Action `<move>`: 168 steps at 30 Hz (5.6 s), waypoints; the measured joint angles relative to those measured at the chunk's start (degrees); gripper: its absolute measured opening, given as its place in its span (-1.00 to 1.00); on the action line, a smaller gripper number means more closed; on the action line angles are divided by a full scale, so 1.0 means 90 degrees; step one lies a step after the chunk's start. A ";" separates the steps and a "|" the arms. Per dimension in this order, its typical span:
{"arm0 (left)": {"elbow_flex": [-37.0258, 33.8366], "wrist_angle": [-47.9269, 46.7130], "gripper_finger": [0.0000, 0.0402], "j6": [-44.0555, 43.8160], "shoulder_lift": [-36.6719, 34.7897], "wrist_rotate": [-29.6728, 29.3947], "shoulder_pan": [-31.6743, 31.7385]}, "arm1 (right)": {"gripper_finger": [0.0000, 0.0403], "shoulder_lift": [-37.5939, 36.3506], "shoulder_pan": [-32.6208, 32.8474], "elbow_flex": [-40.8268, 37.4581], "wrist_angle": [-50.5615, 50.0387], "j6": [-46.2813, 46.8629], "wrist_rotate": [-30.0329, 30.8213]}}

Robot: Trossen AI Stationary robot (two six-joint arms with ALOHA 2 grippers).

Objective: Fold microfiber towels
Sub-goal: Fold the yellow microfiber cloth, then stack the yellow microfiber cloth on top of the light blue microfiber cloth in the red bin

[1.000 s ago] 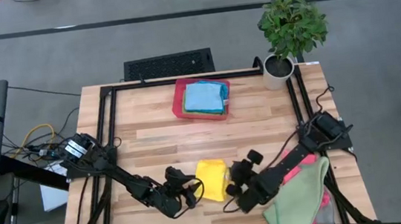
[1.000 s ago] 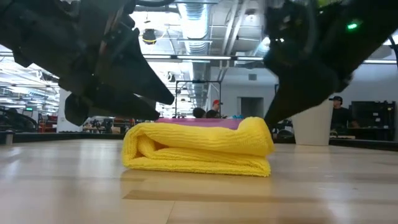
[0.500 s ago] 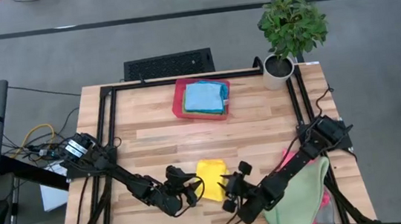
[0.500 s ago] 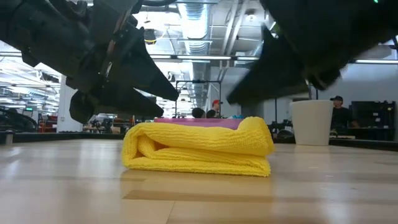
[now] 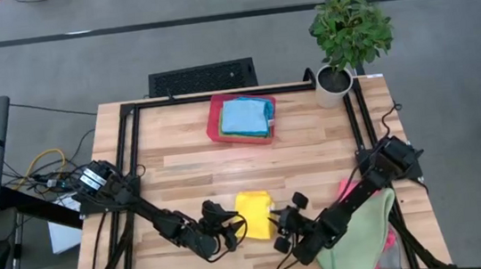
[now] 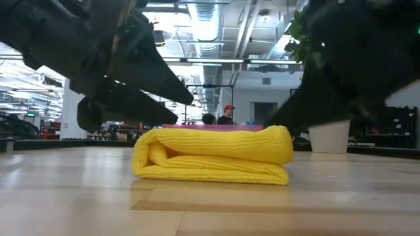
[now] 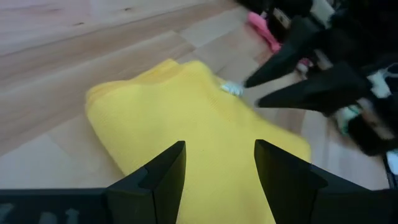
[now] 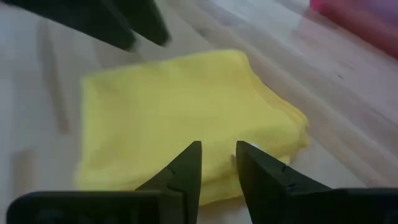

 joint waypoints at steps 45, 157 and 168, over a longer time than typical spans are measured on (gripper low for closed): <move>0.0216 0.0219 -0.08 -0.0100 0.0882 0.0868 0.0011 | -0.40 0.1006 -0.0812 -0.0556 0.3257 -0.2223 0.0110; 0.0214 -0.2894 0.04 0.1579 -0.1554 0.5609 0.2410 | 0.12 -0.1381 -0.0617 -0.0473 -0.0657 0.0915 -0.2546; 0.0206 -0.4459 0.04 -0.0065 -0.1644 0.5286 0.1607 | 0.19 -0.1901 -0.0932 -0.0477 -0.1216 0.1454 -0.3561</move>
